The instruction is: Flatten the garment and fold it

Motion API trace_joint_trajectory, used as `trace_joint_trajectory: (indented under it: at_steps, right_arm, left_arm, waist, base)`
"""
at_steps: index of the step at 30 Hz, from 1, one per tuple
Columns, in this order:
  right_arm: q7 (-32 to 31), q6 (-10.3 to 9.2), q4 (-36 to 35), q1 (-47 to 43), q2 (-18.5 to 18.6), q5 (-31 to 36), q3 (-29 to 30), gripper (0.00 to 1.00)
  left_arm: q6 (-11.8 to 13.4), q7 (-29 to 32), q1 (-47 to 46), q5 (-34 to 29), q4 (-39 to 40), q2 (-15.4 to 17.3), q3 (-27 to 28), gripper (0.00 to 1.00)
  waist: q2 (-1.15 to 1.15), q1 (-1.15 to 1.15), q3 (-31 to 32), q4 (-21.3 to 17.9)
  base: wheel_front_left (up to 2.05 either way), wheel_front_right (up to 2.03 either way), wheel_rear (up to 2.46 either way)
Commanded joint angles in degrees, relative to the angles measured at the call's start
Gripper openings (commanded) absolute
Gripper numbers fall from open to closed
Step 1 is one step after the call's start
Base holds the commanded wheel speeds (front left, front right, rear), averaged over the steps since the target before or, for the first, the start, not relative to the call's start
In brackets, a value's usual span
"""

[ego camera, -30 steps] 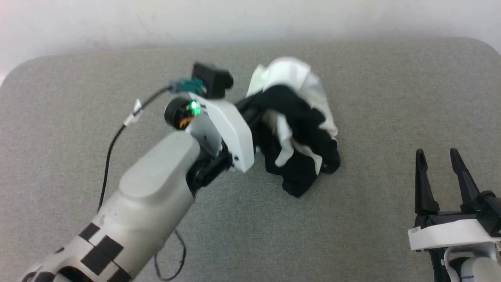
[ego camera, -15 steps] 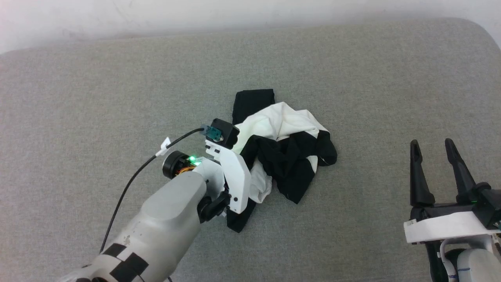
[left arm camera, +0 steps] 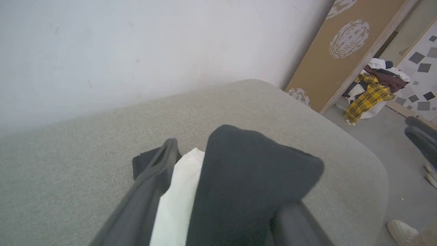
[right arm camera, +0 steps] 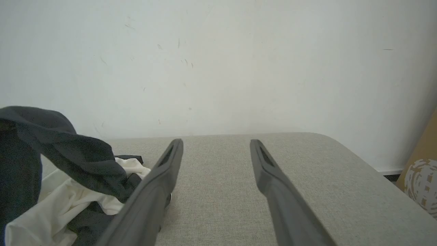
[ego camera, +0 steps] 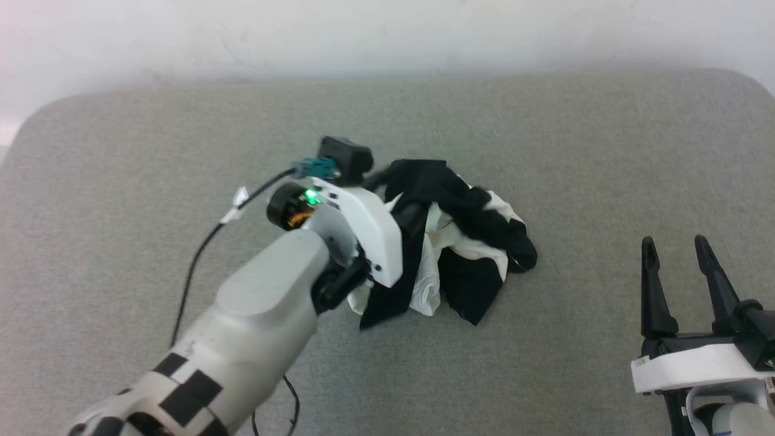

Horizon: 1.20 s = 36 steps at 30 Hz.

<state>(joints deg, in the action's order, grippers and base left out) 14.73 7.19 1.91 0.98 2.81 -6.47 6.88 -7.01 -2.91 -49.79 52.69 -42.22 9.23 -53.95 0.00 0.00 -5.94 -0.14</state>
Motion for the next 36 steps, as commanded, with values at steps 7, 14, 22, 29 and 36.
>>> trace_joint_trajectory:
  at_steps: [7,14,22,29,36]
  right_arm:
    - [0.27,0.3,-0.58,-2.14,0.07,0.2,0.57,1.0]
    - [0.27,0.3,-1.03,-3.57,0.07,0.32,0.44,1.0]
    - [0.27,0.3,-1.91,-3.52,0.07,0.41,0.3,1.0]
    - [0.27,0.3,-2.54,-3.42,0.07,-0.37,0.33,1.0]
    - [0.27,0.3,-3.2,-4.02,0.07,-1.19,0.37,1.0]
  left_arm:
    - [7.79,-11.52,7.06,-3.32,12.38,6.47,5.94,1.0]
    - [15.83,-12.07,24.95,-14.59,34.2,10.05,19.36,1.0]
    - [20.84,-12.08,46.47,-30.69,52.43,6.35,35.33,1.0]
    - [18.4,-12.09,55.55,-41.64,55.41,1.32,43.53,1.0]
    - [13.69,-12.09,58.45,-44.68,52.83,-2.14,46.12,1.0]
  waist:
    - [0.0,0.0,4.25,2.49]
    - [0.0,0.0,5.28,2.9]
    - [0.0,0.0,4.32,2.4]
    - [0.0,0.0,3.83,2.43]
    - [0.0,0.0,3.73,2.8]
  base:
    - [0.0,0.0,0.0]
    - [0.0,0.0,0.0]
    - [0.0,0.0,0.0]
    - [0.0,0.0,0.0]
    - [0.0,0.0,0.0]
